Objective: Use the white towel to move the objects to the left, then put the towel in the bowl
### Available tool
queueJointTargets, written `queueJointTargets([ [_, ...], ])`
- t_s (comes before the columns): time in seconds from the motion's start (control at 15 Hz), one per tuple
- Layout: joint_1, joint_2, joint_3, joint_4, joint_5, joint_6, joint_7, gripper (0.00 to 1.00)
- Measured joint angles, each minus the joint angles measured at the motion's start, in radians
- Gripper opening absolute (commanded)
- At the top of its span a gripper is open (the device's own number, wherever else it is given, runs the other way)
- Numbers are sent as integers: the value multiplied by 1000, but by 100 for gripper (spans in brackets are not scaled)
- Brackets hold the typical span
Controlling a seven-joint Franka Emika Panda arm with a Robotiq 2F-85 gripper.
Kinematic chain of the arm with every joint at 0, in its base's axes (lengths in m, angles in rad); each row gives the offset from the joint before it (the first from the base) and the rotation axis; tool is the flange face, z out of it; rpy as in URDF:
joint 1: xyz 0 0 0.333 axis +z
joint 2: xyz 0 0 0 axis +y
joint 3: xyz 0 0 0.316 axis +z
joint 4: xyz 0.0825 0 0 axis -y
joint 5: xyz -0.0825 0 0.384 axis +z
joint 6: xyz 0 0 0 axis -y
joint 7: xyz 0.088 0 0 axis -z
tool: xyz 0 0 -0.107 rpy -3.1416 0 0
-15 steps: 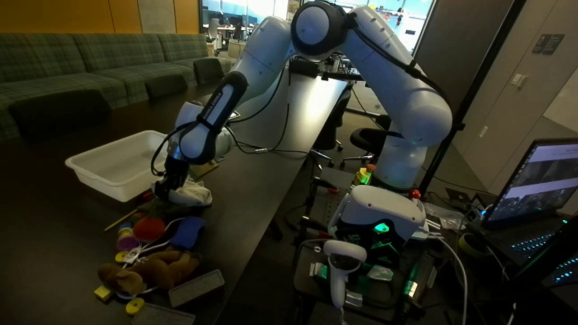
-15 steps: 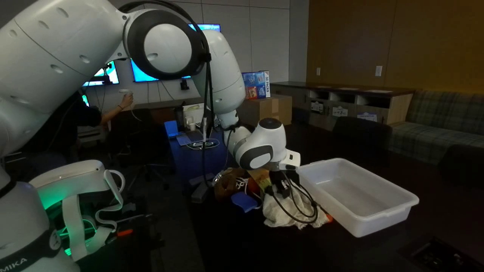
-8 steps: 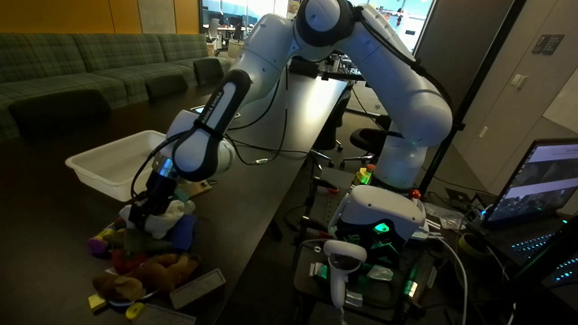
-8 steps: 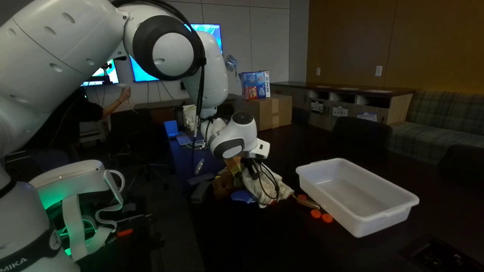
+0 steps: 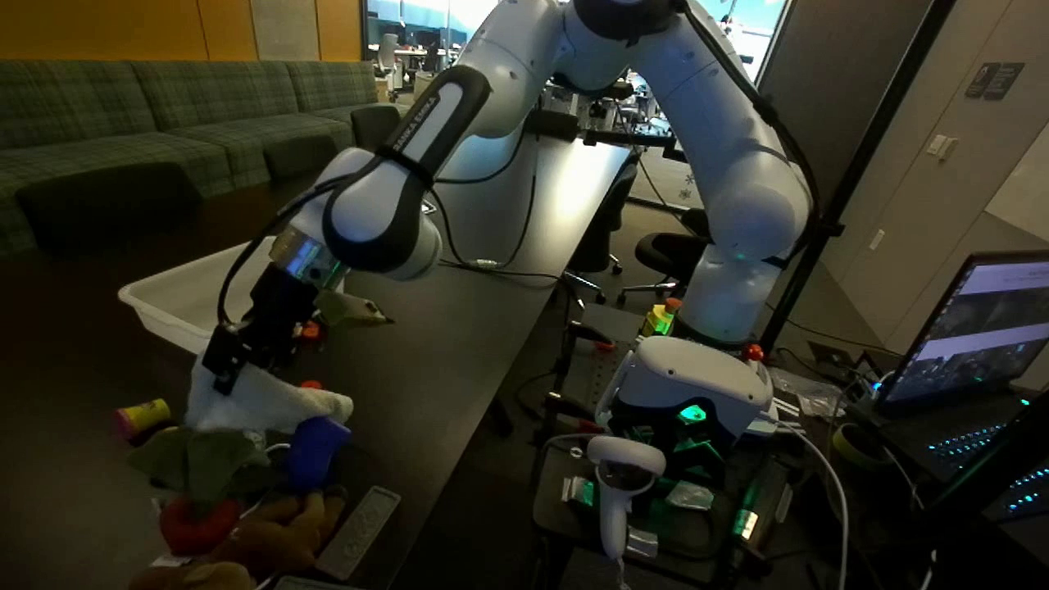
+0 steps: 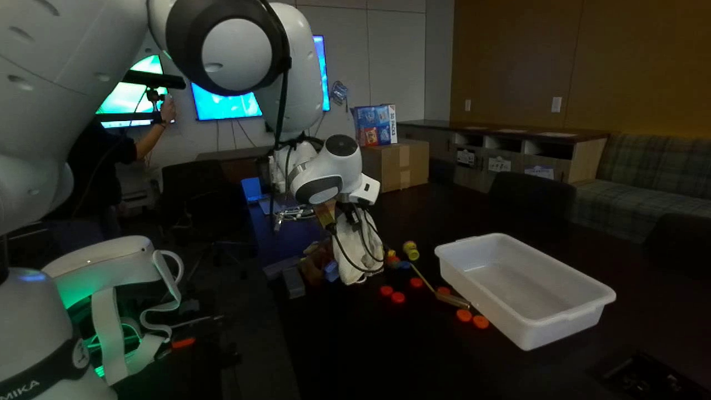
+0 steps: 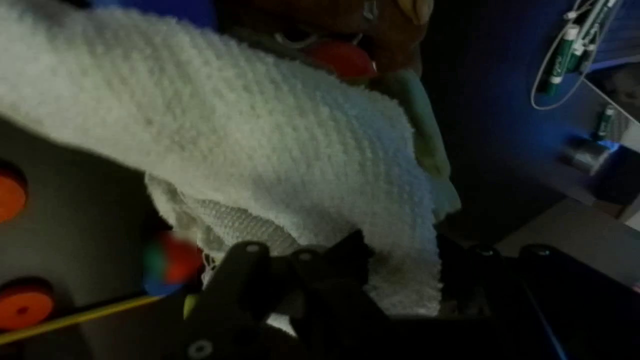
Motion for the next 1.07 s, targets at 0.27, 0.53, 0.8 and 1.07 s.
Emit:
queueJointTargets([
  [0.27, -274, -88, 162, -99, -11, -11, -54, 16],
  [0.53, -548, -142, 240, -166, -51, -79, -143, 16],
  [0.8, -710, -162, 189, -178, -87, -140, -242, 15],
  [1.07, -644, -170, -19, -160, -135, -126, -292, 15],
])
